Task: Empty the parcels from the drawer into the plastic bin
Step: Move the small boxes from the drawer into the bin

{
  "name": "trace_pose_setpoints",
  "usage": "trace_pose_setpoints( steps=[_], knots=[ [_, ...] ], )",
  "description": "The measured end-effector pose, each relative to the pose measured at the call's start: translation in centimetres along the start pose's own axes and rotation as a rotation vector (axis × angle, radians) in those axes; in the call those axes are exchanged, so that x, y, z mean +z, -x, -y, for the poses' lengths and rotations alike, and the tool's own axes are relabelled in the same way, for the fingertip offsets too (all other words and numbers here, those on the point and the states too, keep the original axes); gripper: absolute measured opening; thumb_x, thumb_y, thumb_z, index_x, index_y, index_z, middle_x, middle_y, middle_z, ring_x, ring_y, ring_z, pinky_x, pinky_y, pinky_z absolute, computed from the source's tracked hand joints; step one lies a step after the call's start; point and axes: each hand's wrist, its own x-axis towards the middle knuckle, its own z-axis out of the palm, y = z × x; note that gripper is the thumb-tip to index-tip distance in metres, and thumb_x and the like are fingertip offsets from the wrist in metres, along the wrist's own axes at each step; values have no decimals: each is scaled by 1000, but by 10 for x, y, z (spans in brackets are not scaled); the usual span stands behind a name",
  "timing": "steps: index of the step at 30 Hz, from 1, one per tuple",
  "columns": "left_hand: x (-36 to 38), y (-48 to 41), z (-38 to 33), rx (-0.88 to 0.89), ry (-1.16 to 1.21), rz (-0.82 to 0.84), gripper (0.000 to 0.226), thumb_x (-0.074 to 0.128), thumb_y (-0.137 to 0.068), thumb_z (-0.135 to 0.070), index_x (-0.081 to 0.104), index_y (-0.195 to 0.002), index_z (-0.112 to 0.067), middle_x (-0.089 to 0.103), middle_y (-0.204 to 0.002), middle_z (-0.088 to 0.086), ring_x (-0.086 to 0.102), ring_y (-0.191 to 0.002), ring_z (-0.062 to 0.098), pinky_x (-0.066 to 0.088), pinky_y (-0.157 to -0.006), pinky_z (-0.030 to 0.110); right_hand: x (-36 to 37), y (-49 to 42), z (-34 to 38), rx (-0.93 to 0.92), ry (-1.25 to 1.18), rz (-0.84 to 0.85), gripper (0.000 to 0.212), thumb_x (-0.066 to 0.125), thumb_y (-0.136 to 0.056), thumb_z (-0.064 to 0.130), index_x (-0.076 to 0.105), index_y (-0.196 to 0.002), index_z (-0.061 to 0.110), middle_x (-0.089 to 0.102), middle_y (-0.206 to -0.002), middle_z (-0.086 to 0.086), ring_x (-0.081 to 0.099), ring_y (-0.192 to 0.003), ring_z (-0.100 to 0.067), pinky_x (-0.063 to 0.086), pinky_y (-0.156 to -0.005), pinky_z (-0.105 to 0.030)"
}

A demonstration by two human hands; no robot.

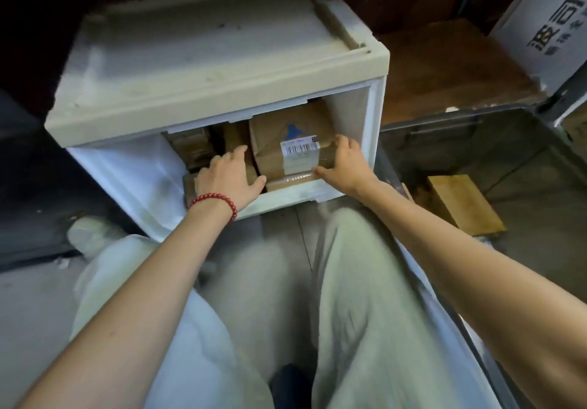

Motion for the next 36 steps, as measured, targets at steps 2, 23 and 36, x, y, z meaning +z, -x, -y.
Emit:
trace_pose_setpoints(
  steps=[2, 23, 36],
  knots=[
    [6, -7, 4, -19, -1, 23, 75, 55, -88, -51, 27, -148, -16, 40, -145, 11, 36, -132, 32, 42, -99, 45, 6, -13, 4, 93, -87, 16, 83, 70, -86, 32, 22, -146, 0, 32, -148, -19, 35, -136, -33, 30, -110, -36],
    [22, -29, -10, -258, 745, -1, 92, 79, -75, -36, 25, -147, -19, 31, -150, 7, 31, -137, 25, 32, -109, 36, 15, 3, -4, 109, -763, 36, 69, 71, -87, 22, 30, -141, 9, 57, -118, 4, 57, -113, -11, 47, -86, -17],
    [-8, 49, 21, -152, 877, -50, 127, 93, -52, -27, 13, -151, -21, 38, -146, 1, 42, -130, 20, 36, -110, 42, 1, 68, 12, -6, -781, 25, 67, 72, -84, 36, 31, -134, 19, 45, -135, 5, 47, -121, -5, 42, -86, -14]
  ],
)
